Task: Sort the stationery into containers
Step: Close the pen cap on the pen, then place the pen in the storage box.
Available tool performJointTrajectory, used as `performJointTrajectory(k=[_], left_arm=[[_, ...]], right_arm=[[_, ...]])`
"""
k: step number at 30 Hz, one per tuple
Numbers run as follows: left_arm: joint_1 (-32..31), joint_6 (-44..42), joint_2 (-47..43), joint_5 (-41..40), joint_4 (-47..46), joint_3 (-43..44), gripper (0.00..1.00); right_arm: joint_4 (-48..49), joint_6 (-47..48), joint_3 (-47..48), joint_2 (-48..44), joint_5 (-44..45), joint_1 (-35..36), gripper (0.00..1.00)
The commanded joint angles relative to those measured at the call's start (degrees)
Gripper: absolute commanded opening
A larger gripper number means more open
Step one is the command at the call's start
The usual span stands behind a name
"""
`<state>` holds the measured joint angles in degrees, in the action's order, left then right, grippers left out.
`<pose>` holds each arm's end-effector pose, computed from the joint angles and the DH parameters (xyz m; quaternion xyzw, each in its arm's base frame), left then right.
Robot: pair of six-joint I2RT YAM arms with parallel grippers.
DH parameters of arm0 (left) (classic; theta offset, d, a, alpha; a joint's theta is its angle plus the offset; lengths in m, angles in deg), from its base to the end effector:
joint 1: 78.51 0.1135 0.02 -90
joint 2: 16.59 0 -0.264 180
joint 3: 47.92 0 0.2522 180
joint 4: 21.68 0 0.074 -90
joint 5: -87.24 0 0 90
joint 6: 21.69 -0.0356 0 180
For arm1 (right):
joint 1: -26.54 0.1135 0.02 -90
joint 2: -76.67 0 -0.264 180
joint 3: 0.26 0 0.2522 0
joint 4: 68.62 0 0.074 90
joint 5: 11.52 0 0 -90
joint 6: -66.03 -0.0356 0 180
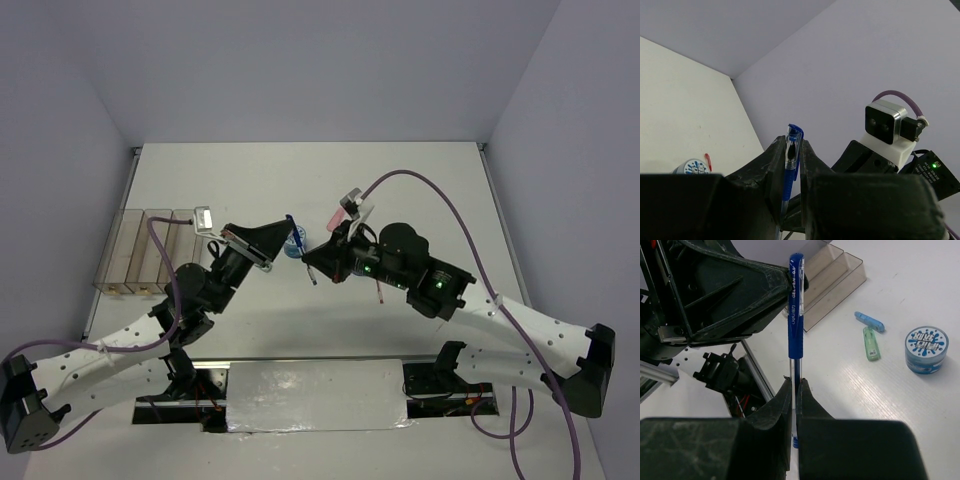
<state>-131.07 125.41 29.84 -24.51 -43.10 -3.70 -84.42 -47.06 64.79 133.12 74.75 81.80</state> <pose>0.1267 -0.1438 0.3303 -0.1762 0.5623 -0.5915 0.5504 0.1304 0.1921 0.3575 -0.2284 0.7144 0.4364 0.4970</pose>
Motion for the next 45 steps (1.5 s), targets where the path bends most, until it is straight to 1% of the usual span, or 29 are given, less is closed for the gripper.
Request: performJointTrajectory(k=[1,4,7,8,10,11,13,14,15,18,21,23,24,25,26,28,29,30,31,32,33,34,35,36,38,40,41,44,45], left_arm=[[-4.05,-0.50,1.90,10.69,12.24,-3.74,0.00],[-4.05,-1.46,1.03,10.25,13.90,-2.78,0.00],[-3.96,-2.52,-2.31,6.13,21.44,0.64,0.00],[-4.05,-3.65,-3.18,4.55,23.82,3.27,0.07],[-3.96,-5.06,-5.65,-0.01,29.80,6.18,0.26],[-4.05,-6.55,-6.78,-1.43,32.60,9.06,0.52],[-4.05,-8.14,-7.50,-4.77,34.90,13.20,0.80],[-3.96,-8.76,-7.76,-5.65,35.52,14.70,0.99],[-4.05,-9.37,-7.68,-6.53,38.05,16.02,0.99],[-3.96,-11.13,-7.24,-9.52,40.01,20.51,0.99],[-3.96,-12.10,-6.80,-12.77,44.39,24.55,0.99],[-4.05,-10.53,-4.79,-19.78,57.18,31.30,0.99],[-3.96,-9.13,-3.73,-23.03,63.50,34.20,0.99],[-3.96,-5.11,-2.76,-26.28,77.05,39.89,0.99],[-4.05,-2.63,-1.10,-32.06,83.80,42.73,0.99],[-3.96,2.81,-1.17,-36.23,94.37,47.56,0.99],[-3.96,4.49,-1.87,-39.64,102.25,48.29,0.99],[-4.05,6.51,-2.74,-40.72,105.11,48.73,0.99],[-4.05,6.53,-3.80,-41.43,107.14,48.73,0.99],[-4.05,6.10,-6.94,-42.30,108.47,48.47,0.99],[-4.05,3.48,-8.97,-42.57,107.87,47.95,0.99],[-3.96,2.15,-13.08,-42.58,106.99,46.37,0.99],[-4.05,0.22,-15.21,-42.49,103.59,45.31,0.99],[-3.96,-3.36,-17.58,-42.58,101.82,42.87,0.99],[-4.05,-5.59,-23.83,-43.19,98.83,40.13,0.99],[-4.05,-8.75,-29.26,-43.72,94.52,36.00,0.99],[-4.05,-8.67,-30.60,-43.81,94.07,34.86,0.99],[-4.05,-8.68,-34.12,-44.07,93.71,31.51,0.99],[-4.05,-6.76,-34.57,-44.25,94.50,30.37,0.99]], right_arm=[[20.77,0.24,9.97,-0.11,6.10,-2.70,0.00],[20.68,0.85,9.80,0.77,2.52,-2.71,0.00],[21.11,1.12,4.80,-0.19,1.01,-2.62,0.00],[21.55,1.03,3.05,-0.72,0.13,-2.62,0.00],[22.17,-0.02,-1.61,-1.86,-0.75,-2.53,0.00],[22.95,-1.15,-4.07,-2.21,-1.19,-2.53,0.00],[22.96,-2.22,-5.75,-2.39,-1.02,-2.36,0.00],[22.87,-2.83,-6.28,-2.22,-0.76,-2.27,0.00],[22.87,-3.18,-7.07,-1.69,-0.58,-2.27,0.00],[22.52,-4.15,-7.52,0.23,0.21,-2.27,0.00],[21.56,-4.77,-5.59,3.56,1.70,-2.27,0.00],[19.98,-5.47,-3.31,6.64,2.49,-2.27,0.00],[19.71,-6.34,-0.69,10.49,3.45,-2.27,0.00],[18.67,-8.96,0.99,12.70,3.64,-2.27,0.00],[18.05,-10.82,4.66,15.16,5.55,-2.09,0.00],[15.60,-18.26,8.90,23.07,10.20,-1.66,0.00],[14.88,-20.39,13.62,26.14,11.62,-0.78,0.00],[14.27,-22.50,16.36,32.09,12.94,-0.16,0.00],[13.39,-25.05,19.09,35.19,14.70,0.36,0.00],[12.69,-25.86,25.55,38.44,15.41,1.76,0.00],[11.11,-26.99,29.44,44.74,16.37,2.38,0.00],[8.75,-28.66,32.88,47.76,16.90,2.91,0.00],[7.94,-29.11,39.70,53.71,17.00,3.96,0.00],[5.67,-29.55,43.33,56.73,16.91,4.41,0.00],[4.68,-31.48,51.58,64.27,16.65,5.11,0.00],[5.91,-33.15,55.22,68.43,16.12,5.73,0.00],[5.91,-33.51,58.63,72.45,15.16,5.73,0.00],[7.22,-35.35,64.61,78.61,13.31,5.99,0.00],[7.32,-35.79,65.86,79.95,13.31,6.17,0.00]])
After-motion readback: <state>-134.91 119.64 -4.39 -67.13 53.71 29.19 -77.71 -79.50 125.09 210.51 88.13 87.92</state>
